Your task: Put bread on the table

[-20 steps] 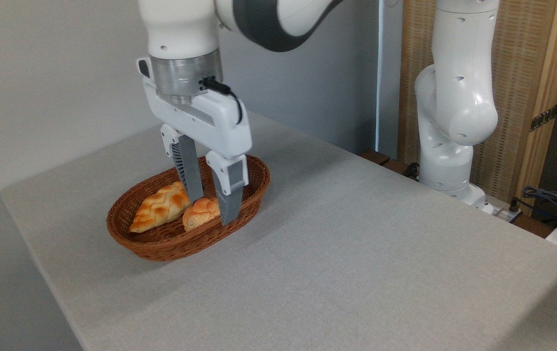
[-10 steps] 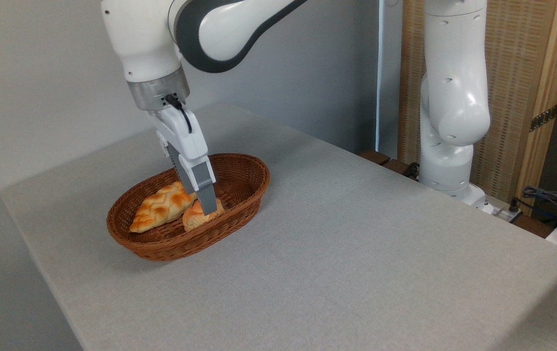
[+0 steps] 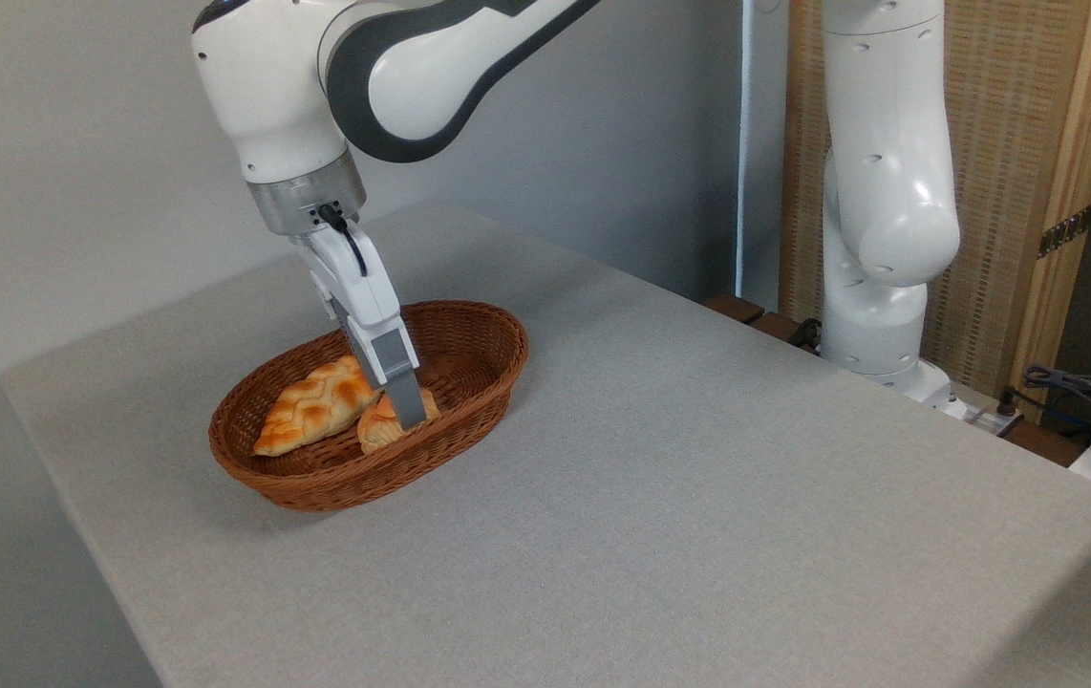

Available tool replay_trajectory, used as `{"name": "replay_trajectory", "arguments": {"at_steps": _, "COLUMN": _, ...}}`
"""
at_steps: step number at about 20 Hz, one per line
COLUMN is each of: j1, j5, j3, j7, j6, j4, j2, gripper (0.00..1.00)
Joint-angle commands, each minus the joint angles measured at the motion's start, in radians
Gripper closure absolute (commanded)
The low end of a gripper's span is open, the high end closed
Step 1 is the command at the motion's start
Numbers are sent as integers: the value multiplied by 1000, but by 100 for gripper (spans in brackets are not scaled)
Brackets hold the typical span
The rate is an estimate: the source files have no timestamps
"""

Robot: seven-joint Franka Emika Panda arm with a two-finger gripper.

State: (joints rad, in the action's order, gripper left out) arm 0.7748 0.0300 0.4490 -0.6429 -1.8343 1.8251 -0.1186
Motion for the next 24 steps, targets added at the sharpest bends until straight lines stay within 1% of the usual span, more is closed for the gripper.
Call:
{"name": "replay_trajectory", "arguments": {"at_steps": 1, "j1": 3, "j5": -10, "j3": -7, "j7": -4, "j6": 21, "j4": -10, "j2": 0, "gripper": 38}}
{"name": "replay_trajectory", "arguments": {"at_steps": 2, "j1": 3, "j5": -16, "j3": -7, "j7": -6, "j6": 21, "j4": -10, "j2": 0, "gripper": 43}}
{"name": "replay_trajectory", "arguments": {"at_steps": 4, "j1": 3, "j5": -50, "j3": -9, "j7": -6, "j6": 21, "j4": -9, "j2": 0, "gripper": 43}}
{"name": "replay_trajectory", "arguments": {"at_steps": 11, "j1": 3, "j5": -55, "j3": -9, "j7": -6, "j6": 15, "j4": -10, "j2": -1, "gripper": 43}}
{"name": "replay_trajectory", "arguments": {"at_steps": 12, "j1": 3, "j5": -55, "j3": -9, "j7": -7, "j6": 14, "j4": -9, "j2": -1, "gripper": 48}}
{"name": "replay_trajectory", "arguments": {"at_steps": 13, "j1": 3, "j5": -55, "j3": -9, "j7": -7, "j6": 14, "j4": -10, "j2": -3, "gripper": 50}}
{"name": "replay_trajectory", "arguments": {"at_steps": 16, "j1": 3, "j5": -55, "j3": -10, "j7": -7, "j6": 9, "j4": -10, "j2": -4, "gripper": 51}}
{"name": "replay_trajectory", "arguments": {"at_steps": 18, "j1": 3, "j5": -55, "j3": -10, "j7": -9, "j6": 9, "j4": -10, "j2": -4, "gripper": 68}}
{"name": "replay_trajectory", "arguments": {"at_steps": 19, "j1": 3, "j5": -55, "j3": -9, "j7": -9, "j6": 9, "j4": -10, "j2": -4, "gripper": 73}}
{"name": "replay_trajectory", "arguments": {"at_steps": 20, "j1": 3, "j5": -55, "j3": -9, "j7": -9, "j6": 9, "j4": -10, "j2": -4, "gripper": 76}}
{"name": "replay_trajectory", "arguments": {"at_steps": 24, "j1": 3, "j5": -55, "j3": -9, "j7": -9, "j6": 9, "j4": -13, "j2": -3, "gripper": 76}}
